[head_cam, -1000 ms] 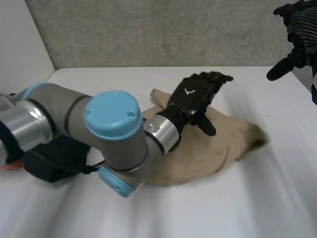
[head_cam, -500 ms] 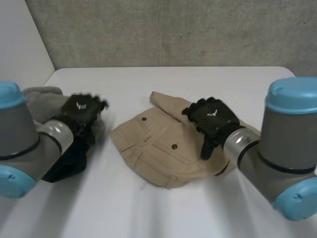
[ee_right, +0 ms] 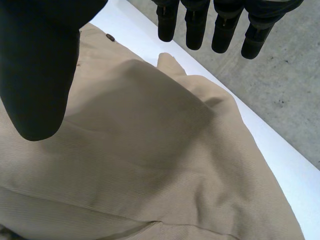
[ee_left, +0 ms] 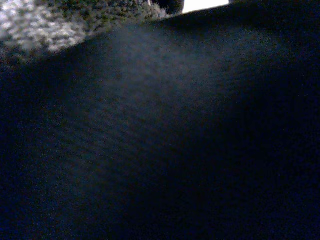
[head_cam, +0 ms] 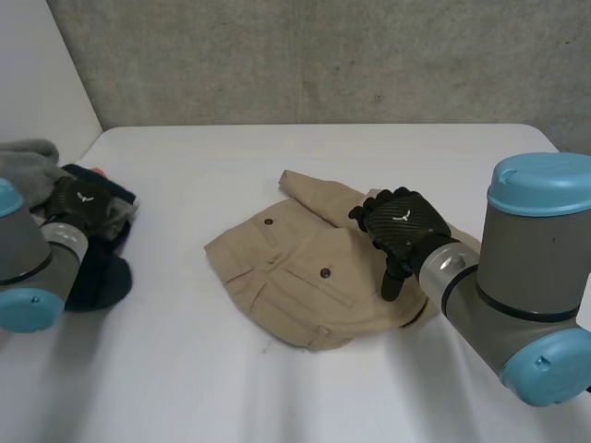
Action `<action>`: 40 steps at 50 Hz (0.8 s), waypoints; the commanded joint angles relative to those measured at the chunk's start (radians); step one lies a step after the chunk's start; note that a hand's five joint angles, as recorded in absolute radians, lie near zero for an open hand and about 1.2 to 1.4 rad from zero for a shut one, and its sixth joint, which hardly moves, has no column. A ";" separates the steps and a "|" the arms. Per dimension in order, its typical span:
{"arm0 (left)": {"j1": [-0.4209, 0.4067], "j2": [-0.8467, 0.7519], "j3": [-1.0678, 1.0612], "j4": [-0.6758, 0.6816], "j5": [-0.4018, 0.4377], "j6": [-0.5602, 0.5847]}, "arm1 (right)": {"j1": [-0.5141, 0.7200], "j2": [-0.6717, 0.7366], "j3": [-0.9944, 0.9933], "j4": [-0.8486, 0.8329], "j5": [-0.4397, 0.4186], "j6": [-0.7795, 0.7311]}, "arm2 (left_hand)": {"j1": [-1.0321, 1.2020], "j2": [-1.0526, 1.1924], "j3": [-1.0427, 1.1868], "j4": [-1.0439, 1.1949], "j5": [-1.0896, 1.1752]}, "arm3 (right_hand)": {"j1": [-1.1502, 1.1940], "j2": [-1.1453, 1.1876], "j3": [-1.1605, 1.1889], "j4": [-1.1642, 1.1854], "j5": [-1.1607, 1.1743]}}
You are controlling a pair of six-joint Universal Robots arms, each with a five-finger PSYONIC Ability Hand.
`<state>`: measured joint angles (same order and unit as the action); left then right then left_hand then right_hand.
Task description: Fold the laundry.
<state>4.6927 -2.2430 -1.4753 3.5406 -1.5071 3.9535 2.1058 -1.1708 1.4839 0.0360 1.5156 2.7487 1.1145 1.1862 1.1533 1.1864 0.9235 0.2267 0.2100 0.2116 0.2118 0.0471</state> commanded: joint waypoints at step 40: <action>-0.807 0.143 -0.126 -0.180 -0.045 -0.582 | -0.297 -0.055 0.098 0.055 -0.048 -0.320 | -0.916 -0.987 -0.955 -0.988 -0.899 | -0.052 -0.035 -0.037 -0.037 -0.047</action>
<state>3.9474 -1.9857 -1.6711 3.3553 -1.5372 3.3668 1.8390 -1.2949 1.5529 0.1531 1.5005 2.4682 0.1918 0.2067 0.2147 0.2091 0.0469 0.2267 0.2100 0.2116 0.2118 0.0471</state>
